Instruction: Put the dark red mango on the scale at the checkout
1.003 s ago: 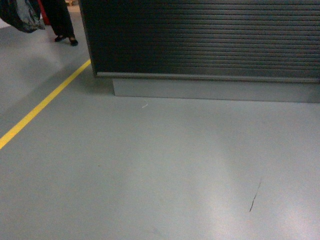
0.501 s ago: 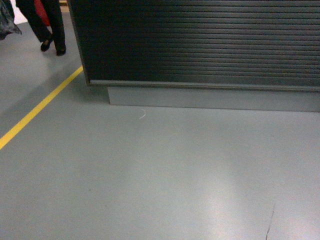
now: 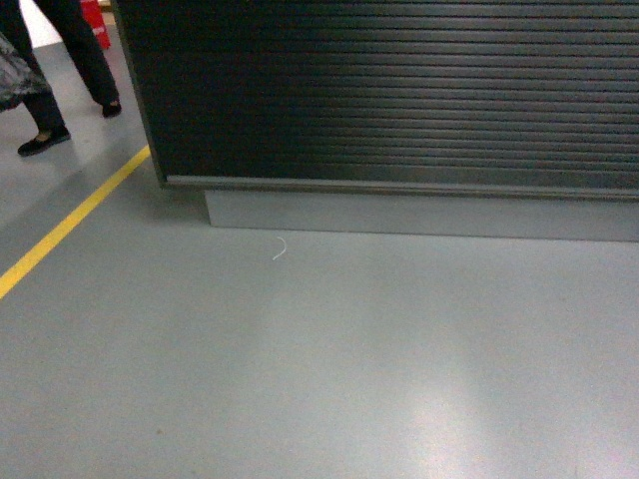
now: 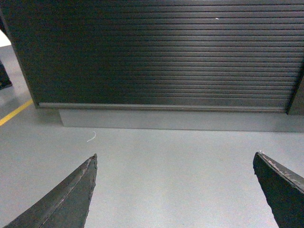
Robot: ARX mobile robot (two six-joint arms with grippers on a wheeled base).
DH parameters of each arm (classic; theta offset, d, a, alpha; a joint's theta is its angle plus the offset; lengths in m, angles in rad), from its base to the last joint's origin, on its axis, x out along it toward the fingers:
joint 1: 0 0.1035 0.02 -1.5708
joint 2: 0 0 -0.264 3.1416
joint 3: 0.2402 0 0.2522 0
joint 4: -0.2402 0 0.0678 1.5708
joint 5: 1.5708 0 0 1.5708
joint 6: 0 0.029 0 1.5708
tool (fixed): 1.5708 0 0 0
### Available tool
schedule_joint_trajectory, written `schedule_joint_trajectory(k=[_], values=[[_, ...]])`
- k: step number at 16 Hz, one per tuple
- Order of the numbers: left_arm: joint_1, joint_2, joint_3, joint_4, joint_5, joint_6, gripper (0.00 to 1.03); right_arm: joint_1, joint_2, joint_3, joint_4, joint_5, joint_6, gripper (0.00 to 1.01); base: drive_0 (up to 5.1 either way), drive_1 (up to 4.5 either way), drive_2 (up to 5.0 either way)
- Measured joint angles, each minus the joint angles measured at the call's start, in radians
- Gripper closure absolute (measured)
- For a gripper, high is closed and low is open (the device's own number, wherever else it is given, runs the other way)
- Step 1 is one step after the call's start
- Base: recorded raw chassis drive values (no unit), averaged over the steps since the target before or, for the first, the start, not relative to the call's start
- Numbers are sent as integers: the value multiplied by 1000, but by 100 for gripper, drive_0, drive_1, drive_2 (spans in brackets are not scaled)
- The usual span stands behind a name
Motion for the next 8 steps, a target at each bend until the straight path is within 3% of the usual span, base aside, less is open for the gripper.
schedule_joint_trajectory(k=[8], values=[[0,0,0,1,0,0,5,0,0,0,1,0,0,3,8,387,-372]])
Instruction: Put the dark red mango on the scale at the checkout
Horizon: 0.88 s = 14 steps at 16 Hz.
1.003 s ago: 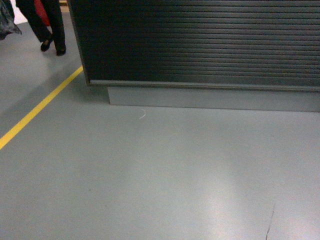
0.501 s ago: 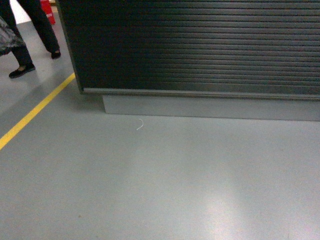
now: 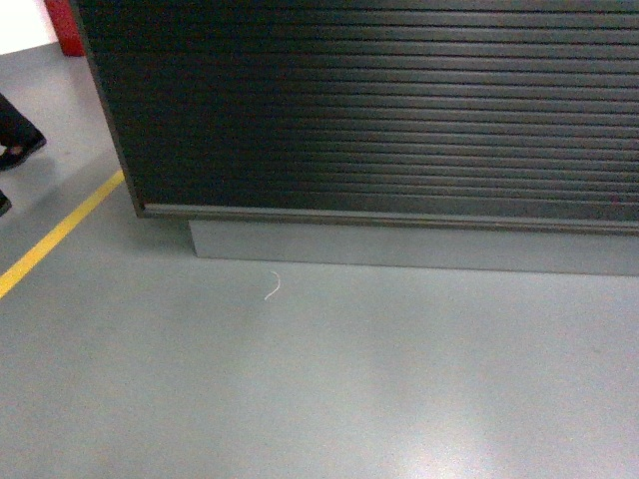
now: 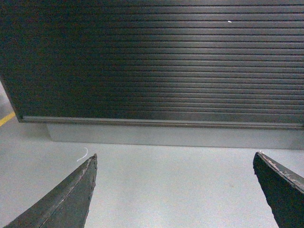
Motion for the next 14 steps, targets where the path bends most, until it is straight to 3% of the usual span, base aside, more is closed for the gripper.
schedule_joint_trajectory(k=[14], values=[[0,0,0,-2,0,0,5,0,0,0,0,0,0,3,5,388,-378]])
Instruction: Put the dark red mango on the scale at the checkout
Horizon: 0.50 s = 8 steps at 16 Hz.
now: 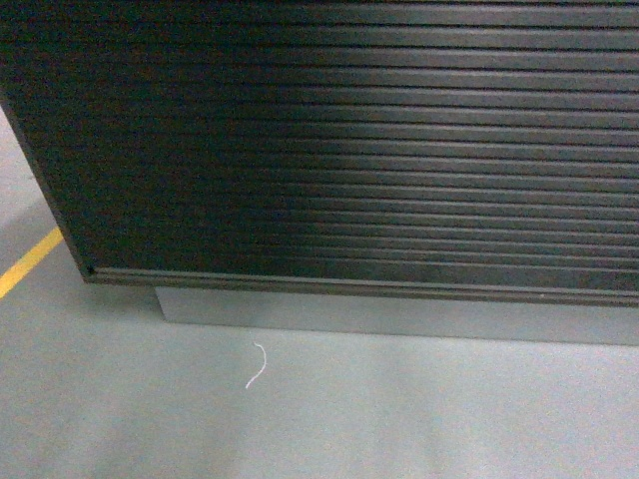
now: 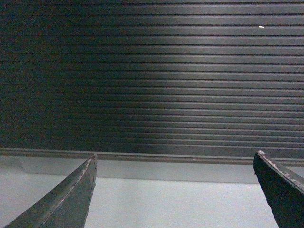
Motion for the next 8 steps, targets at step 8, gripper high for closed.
schedule_joint_trajectory(k=[8], values=[[0,0,0,0,0,0,5,0,0,0,-3,0,0,3,-6,363,-375]])
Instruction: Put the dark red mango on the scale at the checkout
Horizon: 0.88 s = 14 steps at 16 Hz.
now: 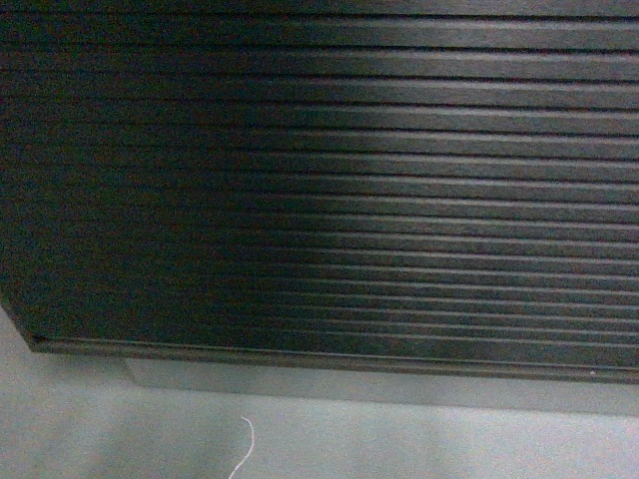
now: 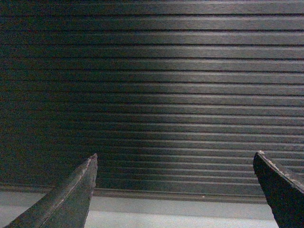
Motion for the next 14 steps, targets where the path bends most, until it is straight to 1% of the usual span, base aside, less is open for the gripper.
schedule_joint_trajectory(k=[4,14], values=[[0,0,0,1,0,0,5,0,0,0,0,0,0,3,2,289,-286],[0,0,0,0,0,0,5,0,0,0,1,0,0,3,0,0,0]])
